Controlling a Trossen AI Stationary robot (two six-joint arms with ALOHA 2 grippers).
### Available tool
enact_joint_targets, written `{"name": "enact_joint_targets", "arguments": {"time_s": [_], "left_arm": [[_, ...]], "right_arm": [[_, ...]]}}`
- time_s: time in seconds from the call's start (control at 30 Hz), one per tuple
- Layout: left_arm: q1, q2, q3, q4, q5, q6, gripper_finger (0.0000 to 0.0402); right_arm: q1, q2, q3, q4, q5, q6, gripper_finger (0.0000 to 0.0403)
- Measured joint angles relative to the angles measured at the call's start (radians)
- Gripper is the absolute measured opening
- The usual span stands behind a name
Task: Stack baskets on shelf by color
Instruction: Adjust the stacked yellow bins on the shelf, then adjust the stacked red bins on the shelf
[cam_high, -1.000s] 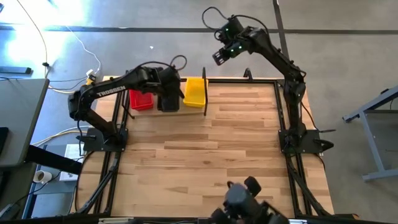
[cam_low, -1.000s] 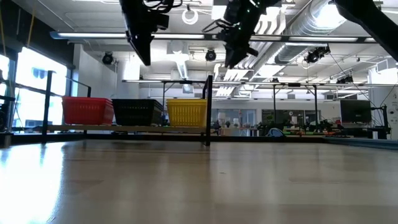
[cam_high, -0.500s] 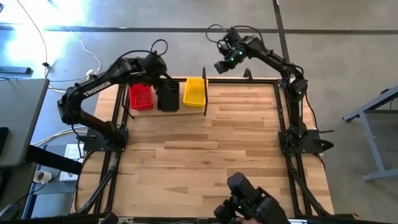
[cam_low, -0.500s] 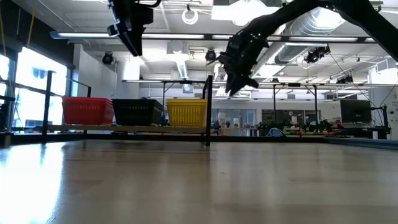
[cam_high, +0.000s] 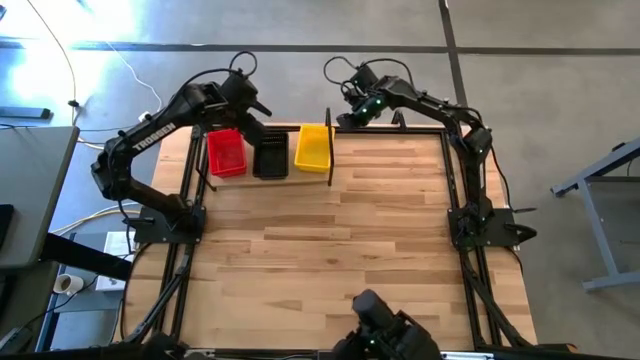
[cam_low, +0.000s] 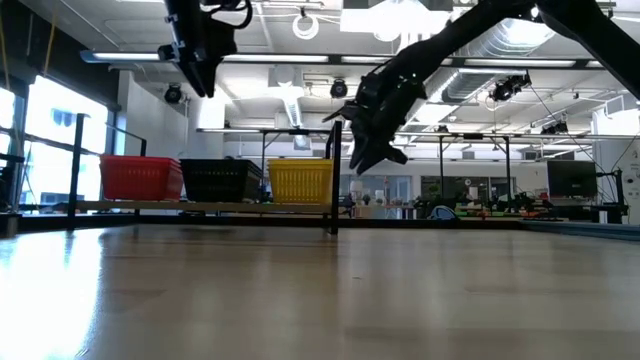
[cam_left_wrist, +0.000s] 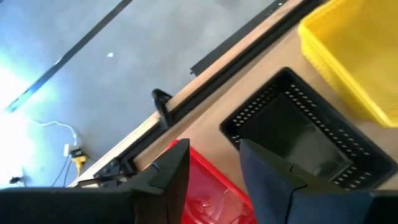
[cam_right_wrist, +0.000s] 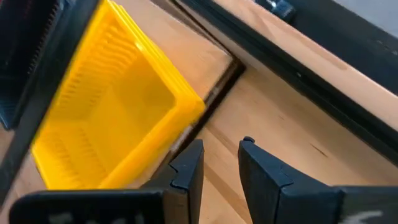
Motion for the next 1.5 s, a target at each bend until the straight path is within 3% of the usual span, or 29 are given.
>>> {"name": "enact_joint_targets", "arguments": {"time_s": [0.47,0.93,1.13,1.5], "left_arm": [[0.031,0.0,0.0,-0.001,0.0,0.085,0.0133],[0.031,0.0,0.0,-0.001,0.001,0.13,0.0133],[0.031,0.001,0.0,-0.005,0.053,0.126,0.0133],[0.031,0.01,0.0,-0.079,0.071,-0.182,0.0133]], "right_arm": [[0.054,0.006,-0.019,0.087,0.073,0.11,0.0087],[0.085,0.018,-0.018,0.154,0.074,0.151,0.0087],[0.085,0.019,-0.018,0.178,0.056,0.154,0.0087],[0.065,-0.027,-0.008,0.045,0.191,0.107,0.0087]]}}
